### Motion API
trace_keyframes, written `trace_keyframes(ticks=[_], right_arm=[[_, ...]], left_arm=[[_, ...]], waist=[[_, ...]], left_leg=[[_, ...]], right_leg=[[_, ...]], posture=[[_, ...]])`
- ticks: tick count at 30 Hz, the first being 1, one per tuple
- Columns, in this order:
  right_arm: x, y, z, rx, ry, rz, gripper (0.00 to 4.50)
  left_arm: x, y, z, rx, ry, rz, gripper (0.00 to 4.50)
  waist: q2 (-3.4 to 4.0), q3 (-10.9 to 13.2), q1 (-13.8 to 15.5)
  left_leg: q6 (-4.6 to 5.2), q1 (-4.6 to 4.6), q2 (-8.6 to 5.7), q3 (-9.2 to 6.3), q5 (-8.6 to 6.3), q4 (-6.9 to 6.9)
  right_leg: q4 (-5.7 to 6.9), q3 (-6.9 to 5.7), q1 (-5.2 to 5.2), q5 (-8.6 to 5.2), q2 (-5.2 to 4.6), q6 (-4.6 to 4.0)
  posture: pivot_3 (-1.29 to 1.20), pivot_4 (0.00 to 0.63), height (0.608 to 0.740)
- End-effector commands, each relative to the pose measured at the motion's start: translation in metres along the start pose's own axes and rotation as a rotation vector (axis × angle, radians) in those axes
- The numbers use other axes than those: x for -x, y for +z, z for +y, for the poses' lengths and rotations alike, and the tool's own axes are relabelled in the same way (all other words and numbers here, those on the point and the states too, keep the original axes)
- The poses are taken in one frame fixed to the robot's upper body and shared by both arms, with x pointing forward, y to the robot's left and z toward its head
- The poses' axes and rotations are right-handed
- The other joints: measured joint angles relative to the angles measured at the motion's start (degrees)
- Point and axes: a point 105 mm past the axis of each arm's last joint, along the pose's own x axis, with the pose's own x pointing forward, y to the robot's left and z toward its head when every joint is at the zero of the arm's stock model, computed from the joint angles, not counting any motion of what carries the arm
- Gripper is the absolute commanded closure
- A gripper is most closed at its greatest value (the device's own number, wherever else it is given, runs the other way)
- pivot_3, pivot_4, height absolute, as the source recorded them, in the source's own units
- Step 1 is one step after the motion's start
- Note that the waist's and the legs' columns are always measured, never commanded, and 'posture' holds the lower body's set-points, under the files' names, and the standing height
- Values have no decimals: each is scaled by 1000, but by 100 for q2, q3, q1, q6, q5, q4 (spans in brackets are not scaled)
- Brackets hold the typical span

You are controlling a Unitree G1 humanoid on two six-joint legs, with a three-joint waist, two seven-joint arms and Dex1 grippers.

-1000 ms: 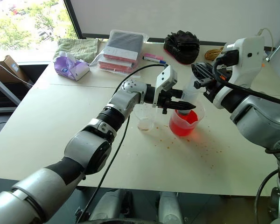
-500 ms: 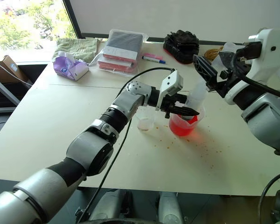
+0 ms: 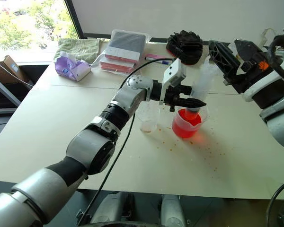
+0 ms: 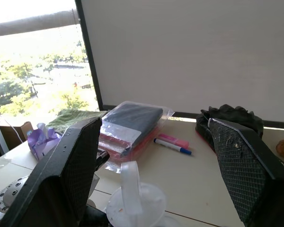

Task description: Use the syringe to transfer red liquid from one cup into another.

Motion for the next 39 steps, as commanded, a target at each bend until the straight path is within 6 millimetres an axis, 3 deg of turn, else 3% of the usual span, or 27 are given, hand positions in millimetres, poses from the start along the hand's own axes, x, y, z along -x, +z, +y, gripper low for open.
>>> trace_keyframes(ticks=[1,6,18,26,32,39], right_arm=[[3,14,-4,-1,-18,-58,749],[2,12,-6,-3,-21,-50,749],[-3,8,-7,-31,-6,-44,749],[-9,2,-4,-50,17,-32,749],[-13,-2,0,-52,45,-21,749],[-15,-4,22,-90,153,13,749]], left_arm=[[3,46,4,-46,0,-118,2924],[19,70,4,-57,-3,-164,2924],[79,95,14,-65,106,-155,2924],[115,53,-2,29,131,-21,2924],[124,28,-7,40,157,58,2924],[123,12,-3,1,190,99,2924]], waist=[[0,0,-1],[1,-1,-7],[4,-2,-4],[8,-4,-17],[8,-4,-5],[8,-4,-12]], left_leg=[[0,0,0,0,0,0],[0,0,0,0,0,0],[-1,1,3,1,1,1],[-6,7,4,1,4,1],[-6,6,3,1,4,4],[-6,7,4,1,4,4]], right_leg=[[0,0,0,0,0,0],[0,0,0,0,3,0],[1,1,1,1,5,0],[4,1,6,1,5,0],[2,2,8,1,3,0],[2,1,8,1,2,-1]], posture=[[0,150,740],[0,150,740],[0,150,740],[0,150,740],[0,150,740],[0,150,740]])
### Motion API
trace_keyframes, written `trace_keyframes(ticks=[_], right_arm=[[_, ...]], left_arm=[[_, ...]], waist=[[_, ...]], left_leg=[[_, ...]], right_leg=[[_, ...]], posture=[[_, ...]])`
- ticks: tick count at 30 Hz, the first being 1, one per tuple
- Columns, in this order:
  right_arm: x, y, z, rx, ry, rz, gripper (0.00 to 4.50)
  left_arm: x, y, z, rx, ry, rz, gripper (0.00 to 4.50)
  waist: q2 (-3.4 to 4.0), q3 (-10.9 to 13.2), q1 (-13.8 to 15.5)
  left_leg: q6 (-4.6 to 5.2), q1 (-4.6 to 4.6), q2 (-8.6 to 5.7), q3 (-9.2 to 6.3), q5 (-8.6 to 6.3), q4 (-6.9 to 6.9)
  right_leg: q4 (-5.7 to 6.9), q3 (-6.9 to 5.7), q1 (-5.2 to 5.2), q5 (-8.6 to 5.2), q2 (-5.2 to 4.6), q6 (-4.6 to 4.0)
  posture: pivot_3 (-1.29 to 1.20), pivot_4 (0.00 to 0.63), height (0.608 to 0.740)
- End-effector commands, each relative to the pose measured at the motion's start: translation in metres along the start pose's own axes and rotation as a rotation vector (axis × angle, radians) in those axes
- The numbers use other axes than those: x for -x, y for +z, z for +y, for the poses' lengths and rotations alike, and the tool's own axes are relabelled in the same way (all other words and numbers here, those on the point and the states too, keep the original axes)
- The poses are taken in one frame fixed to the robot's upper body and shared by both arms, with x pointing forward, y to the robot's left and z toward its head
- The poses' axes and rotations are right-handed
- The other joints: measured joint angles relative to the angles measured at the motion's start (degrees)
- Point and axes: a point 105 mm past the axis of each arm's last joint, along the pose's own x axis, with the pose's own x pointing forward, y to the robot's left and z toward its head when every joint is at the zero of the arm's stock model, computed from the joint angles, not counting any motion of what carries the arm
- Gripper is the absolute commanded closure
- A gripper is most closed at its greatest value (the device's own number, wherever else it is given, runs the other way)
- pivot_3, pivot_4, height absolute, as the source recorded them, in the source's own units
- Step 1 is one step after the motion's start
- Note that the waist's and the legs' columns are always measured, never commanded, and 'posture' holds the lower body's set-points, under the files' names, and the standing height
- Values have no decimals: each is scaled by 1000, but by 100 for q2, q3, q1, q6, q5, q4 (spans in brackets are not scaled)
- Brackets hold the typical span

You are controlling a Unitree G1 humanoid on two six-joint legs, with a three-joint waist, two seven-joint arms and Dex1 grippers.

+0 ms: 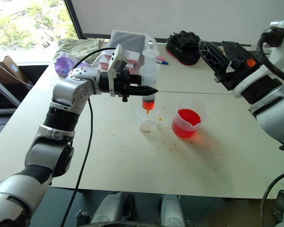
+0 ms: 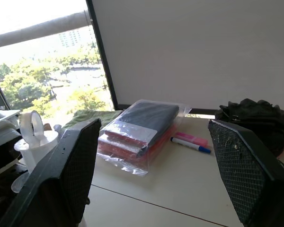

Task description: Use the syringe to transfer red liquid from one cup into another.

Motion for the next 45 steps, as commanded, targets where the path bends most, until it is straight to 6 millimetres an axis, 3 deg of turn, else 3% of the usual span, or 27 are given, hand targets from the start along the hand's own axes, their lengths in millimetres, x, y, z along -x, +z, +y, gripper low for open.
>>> trace_keyframes(ticks=[1,10,15,21,34,37,42,45], right_arm=[[2,9,18,-3,82,-18,749],[-6,20,42,-89,203,6,749],[-16,1,51,-40,256,117,749],[-37,-20,43,15,200,204,749],[-56,-26,53,36,242,215,749],[-58,-28,55,36,249,216,1640],[-61,-29,58,29,259,216,4281],[-62,-30,60,25,267,217,4441]], left_arm=[[-1,6,0,-58,3,-12,2924],[-6,-4,3,-67,5,0,2924],[-8,-5,3,-66,6,-1,2924],[-8,-5,4,-71,13,-2,2924],[-7,-4,4,-79,22,-4,2924],[-7,-4,4,-79,22,-4,2924],[-7,-4,3,-78,22,-6,2924],[-8,-4,2,-75,17,-8,2924]], waist=[[0,0,-1],[0,0,0],[0,0,-6],[0,0,-6],[1,0,-10],[1,0,-11],[2,0,-12],[2,0,-12]], left_leg=[[0,0,0,0,0,0],[0,0,0,-1,0,0],[0,0,2,0,0,0],[0,-1,3,0,0,0],[0,-4,4,0,0,-1],[0,-4,5,0,0,-1],[0,-4,5,1,0,-1],[0,-4,5,0,0,-1]], right_leg=[[0,0,0,0,0,0],[0,-1,0,1,-2,-1],[-2,-1,0,2,-2,-3],[-5,-1,-1,4,-4,-7],[-5,-3,-5,5,-3,-7],[-4,-4,-6,5,-3,-7],[-5,-4,-6,5,-3,-7],[-4,-4,-6,5,-3,-7]], posture=[[0,150,740],[0,150,740],[0,150,740],[0,150,740],[0,150,740],[0,150,740],[0,150,740],[0,150,740]])
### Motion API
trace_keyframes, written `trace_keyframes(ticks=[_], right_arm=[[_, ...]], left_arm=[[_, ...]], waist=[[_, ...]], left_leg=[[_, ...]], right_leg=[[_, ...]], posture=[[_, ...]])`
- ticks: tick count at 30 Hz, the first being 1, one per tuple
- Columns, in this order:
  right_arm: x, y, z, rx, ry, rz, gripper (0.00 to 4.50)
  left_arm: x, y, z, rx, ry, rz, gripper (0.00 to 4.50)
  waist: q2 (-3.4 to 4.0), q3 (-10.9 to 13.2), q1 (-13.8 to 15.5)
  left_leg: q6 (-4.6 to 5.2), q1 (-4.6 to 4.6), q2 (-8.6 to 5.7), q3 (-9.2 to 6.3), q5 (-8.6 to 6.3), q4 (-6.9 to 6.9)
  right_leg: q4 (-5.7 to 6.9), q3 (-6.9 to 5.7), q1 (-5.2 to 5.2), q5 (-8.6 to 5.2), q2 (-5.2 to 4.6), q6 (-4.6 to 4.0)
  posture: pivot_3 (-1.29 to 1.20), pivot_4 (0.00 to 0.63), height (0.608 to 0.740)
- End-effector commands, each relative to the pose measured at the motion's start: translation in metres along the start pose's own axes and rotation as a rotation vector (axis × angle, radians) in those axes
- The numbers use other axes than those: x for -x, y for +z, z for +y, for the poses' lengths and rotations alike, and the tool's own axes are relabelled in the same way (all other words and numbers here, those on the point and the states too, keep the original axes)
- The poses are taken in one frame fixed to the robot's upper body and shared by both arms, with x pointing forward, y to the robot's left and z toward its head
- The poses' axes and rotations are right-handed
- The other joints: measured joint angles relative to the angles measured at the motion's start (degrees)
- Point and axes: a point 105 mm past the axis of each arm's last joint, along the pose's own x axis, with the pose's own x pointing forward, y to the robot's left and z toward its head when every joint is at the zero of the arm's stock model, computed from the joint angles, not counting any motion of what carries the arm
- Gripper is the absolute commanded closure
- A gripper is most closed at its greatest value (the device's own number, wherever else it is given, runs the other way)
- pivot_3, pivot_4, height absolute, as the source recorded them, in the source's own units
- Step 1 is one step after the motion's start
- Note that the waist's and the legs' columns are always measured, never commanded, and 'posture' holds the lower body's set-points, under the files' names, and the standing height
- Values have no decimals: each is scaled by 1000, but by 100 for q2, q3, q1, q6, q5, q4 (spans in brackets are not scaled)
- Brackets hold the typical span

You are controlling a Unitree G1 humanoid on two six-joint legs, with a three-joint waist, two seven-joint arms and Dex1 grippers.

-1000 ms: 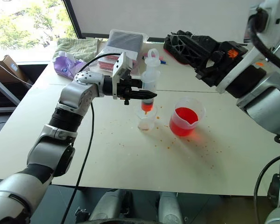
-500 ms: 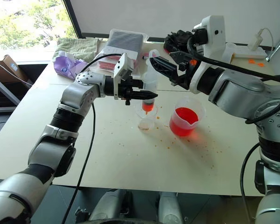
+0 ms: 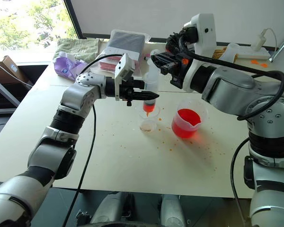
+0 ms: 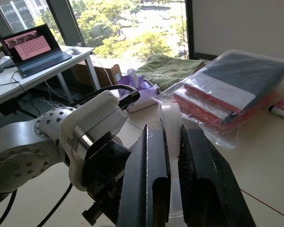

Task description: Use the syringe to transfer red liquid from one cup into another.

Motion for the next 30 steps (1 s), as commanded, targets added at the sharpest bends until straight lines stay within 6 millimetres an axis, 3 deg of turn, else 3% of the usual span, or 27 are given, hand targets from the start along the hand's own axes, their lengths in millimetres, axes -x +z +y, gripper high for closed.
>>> trace_keyframes(ticks=[1,30], right_arm=[[1,12,2,15,6,-39,4441],[7,-10,30,7,128,88,4441]], left_arm=[[-1,16,-6,-56,-22,-44,2924],[4,43,-17,-42,-99,-104,2924]], waist=[[0,0,1],[1,0,-6]], left_leg=[[0,0,0,0,0,0],[0,-1,1,0,0,-2]], right_leg=[[0,0,0,0,0,0],[-1,0,-2,0,-1,-1]], posture=[[0,150,740],[0,150,740]])
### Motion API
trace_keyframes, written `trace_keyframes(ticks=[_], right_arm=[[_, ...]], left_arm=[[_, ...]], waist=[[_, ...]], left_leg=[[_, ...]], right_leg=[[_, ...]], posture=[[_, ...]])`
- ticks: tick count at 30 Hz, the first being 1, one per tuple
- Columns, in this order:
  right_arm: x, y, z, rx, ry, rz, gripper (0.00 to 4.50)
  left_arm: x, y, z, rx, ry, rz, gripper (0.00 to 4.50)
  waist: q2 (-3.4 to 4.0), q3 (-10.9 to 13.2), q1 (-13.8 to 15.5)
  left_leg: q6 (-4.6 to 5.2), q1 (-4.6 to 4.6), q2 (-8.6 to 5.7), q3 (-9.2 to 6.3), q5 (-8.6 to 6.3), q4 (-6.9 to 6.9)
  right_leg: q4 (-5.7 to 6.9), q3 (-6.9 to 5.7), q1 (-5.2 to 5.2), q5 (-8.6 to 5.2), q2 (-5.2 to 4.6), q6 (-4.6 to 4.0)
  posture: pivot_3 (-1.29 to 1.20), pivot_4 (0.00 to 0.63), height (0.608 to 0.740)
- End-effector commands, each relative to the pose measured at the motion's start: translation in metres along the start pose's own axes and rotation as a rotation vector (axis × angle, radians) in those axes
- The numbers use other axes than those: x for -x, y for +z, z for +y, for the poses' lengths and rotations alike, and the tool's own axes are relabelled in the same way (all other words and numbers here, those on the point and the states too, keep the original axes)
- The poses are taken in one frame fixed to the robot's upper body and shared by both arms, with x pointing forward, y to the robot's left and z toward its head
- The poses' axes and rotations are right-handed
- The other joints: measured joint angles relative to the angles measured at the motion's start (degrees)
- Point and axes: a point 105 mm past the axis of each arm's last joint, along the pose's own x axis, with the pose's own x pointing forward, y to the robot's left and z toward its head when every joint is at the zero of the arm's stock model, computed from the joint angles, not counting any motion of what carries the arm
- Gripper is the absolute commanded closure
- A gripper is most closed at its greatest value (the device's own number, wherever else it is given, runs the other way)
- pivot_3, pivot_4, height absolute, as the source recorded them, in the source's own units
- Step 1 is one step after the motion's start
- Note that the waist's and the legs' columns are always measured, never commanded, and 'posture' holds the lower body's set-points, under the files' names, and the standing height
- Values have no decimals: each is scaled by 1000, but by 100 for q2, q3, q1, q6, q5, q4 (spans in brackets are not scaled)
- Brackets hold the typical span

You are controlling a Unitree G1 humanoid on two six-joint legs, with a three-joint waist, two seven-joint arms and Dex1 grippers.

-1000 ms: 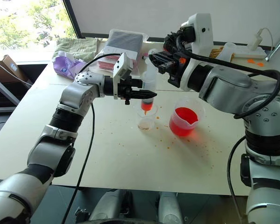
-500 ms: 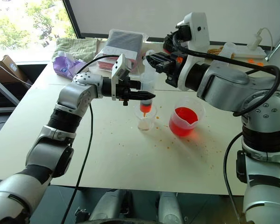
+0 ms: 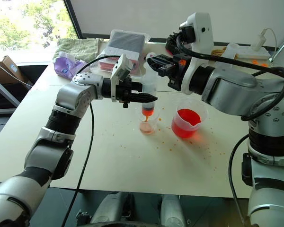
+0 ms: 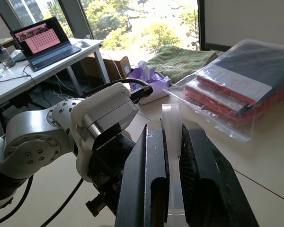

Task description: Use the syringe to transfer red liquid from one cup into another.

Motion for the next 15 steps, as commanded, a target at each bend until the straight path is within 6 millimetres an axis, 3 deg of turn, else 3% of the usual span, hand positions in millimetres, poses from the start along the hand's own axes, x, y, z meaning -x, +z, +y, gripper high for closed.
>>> trace_keyframes(ticks=[1,15], right_arm=[[1,-12,18,31,88,49,4441],[1,-27,16,-8,99,101,4441]], left_arm=[[-1,38,-8,-112,-33,-94,2924],[2,46,-9,-120,-33,-106,2924]], waist=[[0,0,1],[0,0,0]], left_leg=[[0,0,0,0,0,0],[0,0,1,0,0,-1]], right_leg=[[0,0,0,0,0,0],[-1,0,-1,0,-1,-1]], posture=[[0,150,740],[0,150,740]])
